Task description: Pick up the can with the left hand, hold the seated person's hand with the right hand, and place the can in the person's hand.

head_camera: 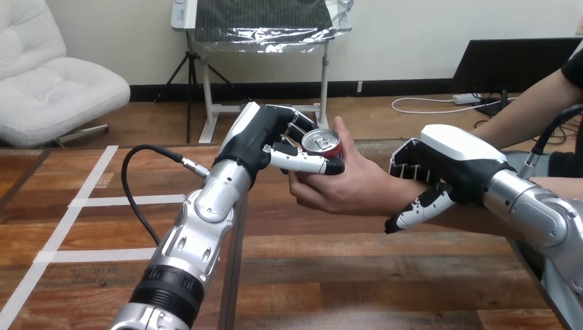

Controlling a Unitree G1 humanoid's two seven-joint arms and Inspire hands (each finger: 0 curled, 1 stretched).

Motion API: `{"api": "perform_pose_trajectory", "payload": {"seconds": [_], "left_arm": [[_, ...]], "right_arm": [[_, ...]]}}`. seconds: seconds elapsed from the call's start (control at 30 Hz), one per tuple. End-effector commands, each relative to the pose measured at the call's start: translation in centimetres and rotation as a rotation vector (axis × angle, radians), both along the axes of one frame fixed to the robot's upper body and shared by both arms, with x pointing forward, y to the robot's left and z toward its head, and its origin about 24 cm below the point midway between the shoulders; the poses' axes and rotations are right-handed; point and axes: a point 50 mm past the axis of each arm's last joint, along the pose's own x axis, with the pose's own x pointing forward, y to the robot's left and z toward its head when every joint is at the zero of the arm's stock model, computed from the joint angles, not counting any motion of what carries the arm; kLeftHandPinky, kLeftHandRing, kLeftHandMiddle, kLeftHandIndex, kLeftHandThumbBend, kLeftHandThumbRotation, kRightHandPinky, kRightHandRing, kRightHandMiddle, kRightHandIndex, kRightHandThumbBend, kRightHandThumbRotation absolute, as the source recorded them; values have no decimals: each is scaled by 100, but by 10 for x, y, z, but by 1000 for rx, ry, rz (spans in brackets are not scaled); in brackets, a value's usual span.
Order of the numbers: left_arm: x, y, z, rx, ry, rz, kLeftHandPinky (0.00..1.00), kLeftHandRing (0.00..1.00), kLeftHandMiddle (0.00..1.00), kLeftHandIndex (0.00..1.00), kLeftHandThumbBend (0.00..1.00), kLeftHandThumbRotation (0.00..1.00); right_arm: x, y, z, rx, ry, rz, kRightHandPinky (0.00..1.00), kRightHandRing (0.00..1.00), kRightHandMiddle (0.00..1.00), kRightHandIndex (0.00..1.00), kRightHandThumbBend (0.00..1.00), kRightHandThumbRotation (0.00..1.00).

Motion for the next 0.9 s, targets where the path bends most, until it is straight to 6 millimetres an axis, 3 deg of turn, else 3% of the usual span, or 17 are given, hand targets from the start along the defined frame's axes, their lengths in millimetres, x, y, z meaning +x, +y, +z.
{"api": "perform_pose_trajectory", "payload": {"seconds": [0.0, 0.73, 0.87], "left_arm": [[5, -38, 34, -28, -116, -117, 28, 34, 41, 44, 74, 0], [3, -38, 34, -59, -102, -133, 31, 36, 42, 44, 73, 0], [2, -36, 33, -38, -88, -148, 35, 42, 46, 48, 72, 2]], "right_arm": [[7, 21, 14, 66, -63, 52, 33, 37, 41, 41, 77, 19], [3, 13, 12, 65, -46, 46, 34, 38, 42, 43, 77, 18], [1, 12, 12, 56, -37, 53, 34, 39, 44, 46, 77, 20]]}}
